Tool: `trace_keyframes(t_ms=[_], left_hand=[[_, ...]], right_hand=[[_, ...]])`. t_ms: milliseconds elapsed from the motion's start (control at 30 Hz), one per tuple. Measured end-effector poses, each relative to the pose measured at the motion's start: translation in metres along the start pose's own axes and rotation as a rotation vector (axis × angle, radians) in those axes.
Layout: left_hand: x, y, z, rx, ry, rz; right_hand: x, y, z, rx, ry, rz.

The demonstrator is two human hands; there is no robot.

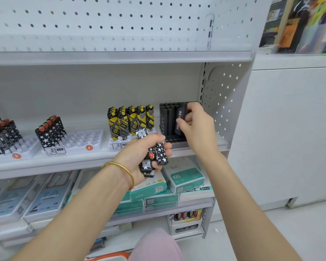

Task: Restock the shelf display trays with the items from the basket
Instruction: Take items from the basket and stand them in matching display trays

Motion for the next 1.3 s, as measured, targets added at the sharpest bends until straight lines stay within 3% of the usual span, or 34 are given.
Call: trace_keyframes(t_ms=[600, 1000, 1300], left_hand=[[0.003, -0.002, 0.002, 0.019, -0.031, 0.007], [0.003, -0.002, 0.002, 0.031, -0.046, -0.003], [0.003, -0.003, 0.002, 0.028, -0.045, -0.006]], right_hand=[[0.015, 0.015, -0.012, 0.095, -0.197, 0.192], [0.001, 0.014, -0.017, 0.067, -0.098, 0.006], [0.015, 0.015, -0.012, 0.074, -0.191, 0.215]])
Point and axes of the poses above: each hand's wrist, its own z-axis away from the middle knuckle, its own y-axis out of the palm, x = y × z, the point moved 9 cm from there along -z, towards the middle knuckle, and after that the axes turned 8 degrees about -y, right-handed, at the moved point
